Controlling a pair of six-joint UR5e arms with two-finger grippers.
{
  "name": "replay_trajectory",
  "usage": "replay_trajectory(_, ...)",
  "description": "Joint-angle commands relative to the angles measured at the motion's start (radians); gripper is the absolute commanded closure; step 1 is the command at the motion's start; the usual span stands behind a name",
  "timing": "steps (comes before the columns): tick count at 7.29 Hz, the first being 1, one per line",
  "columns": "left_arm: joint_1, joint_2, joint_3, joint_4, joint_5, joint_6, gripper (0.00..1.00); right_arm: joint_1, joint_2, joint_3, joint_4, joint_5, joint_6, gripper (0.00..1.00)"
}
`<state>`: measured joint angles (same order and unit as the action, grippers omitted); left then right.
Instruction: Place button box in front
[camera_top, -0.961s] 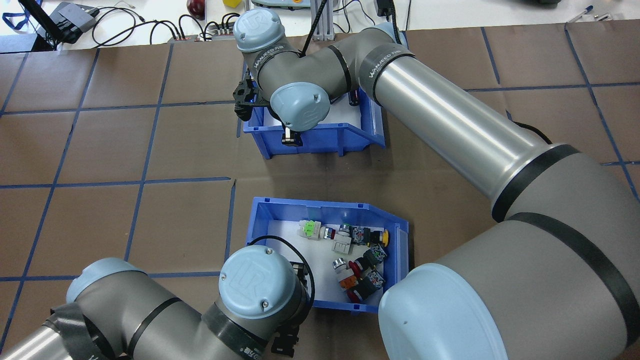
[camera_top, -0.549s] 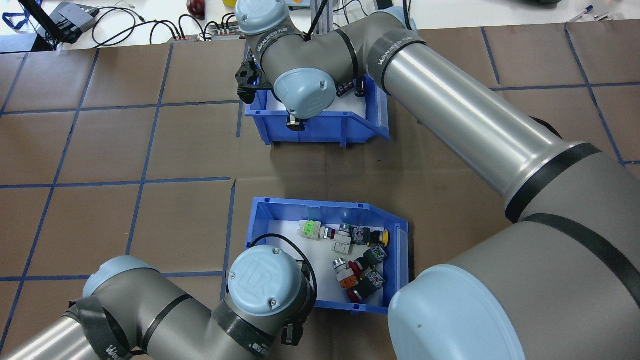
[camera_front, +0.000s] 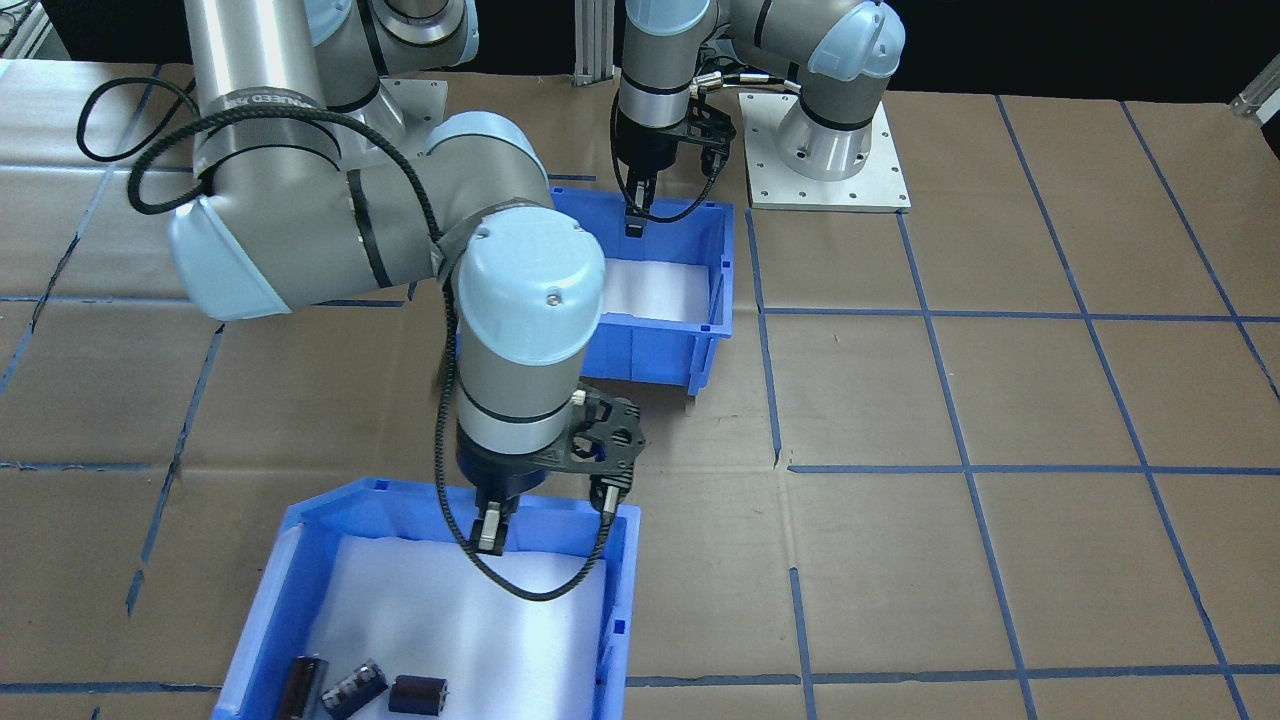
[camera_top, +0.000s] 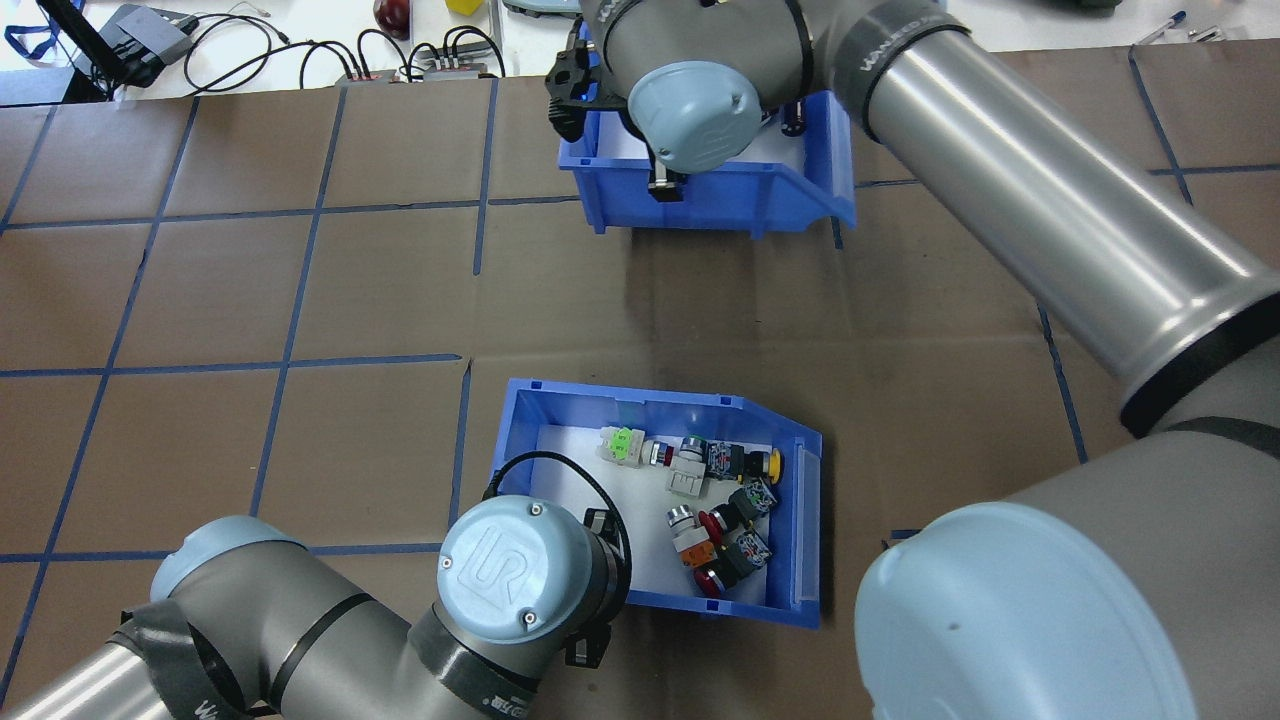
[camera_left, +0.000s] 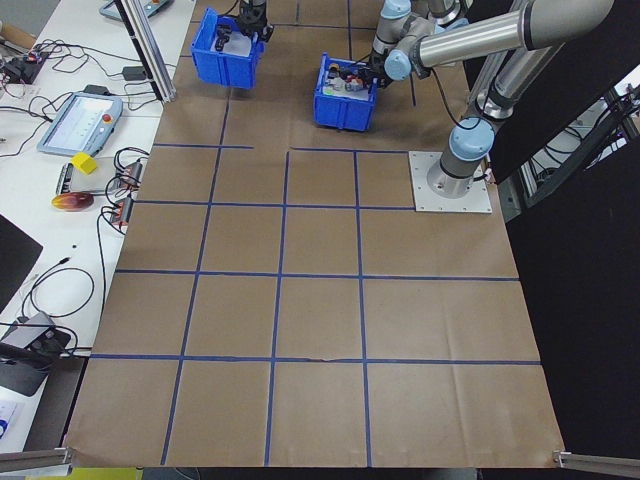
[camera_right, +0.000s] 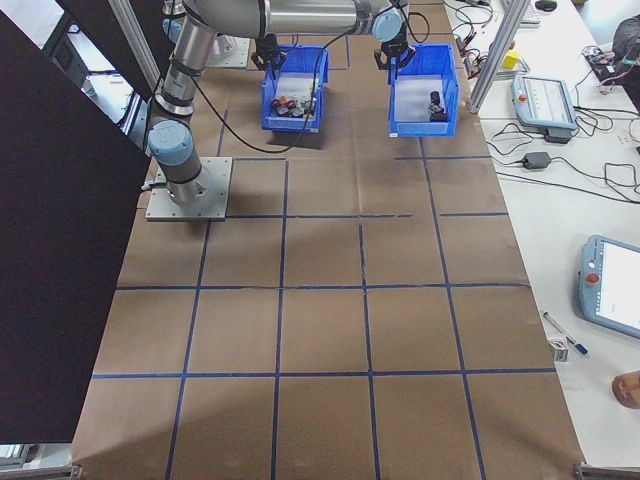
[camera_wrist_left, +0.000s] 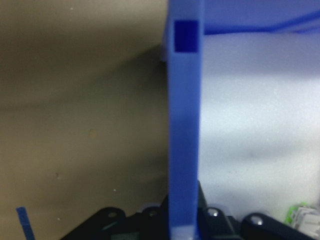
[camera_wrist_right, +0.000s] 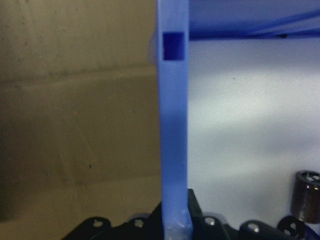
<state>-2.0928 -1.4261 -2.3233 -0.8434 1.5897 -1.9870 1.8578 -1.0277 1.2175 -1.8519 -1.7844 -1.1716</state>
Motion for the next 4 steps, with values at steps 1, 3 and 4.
replay_trajectory(1,0.176,0.021,0.047,0.0,0.018,0.075,1.0,-0.112,-0.102,0.107,-0.007,-0.02,-0.127,0.96)
replay_trajectory(3,0.325,-0.029,0.129,-0.002,0.013,0.239,1.0,-0.225,-0.226,0.245,-0.015,-0.006,-0.253,0.96)
replay_trajectory(4,0.354,-0.095,0.213,-0.011,0.013,0.291,1.0,-0.282,-0.292,0.319,-0.015,0.002,-0.316,0.96)
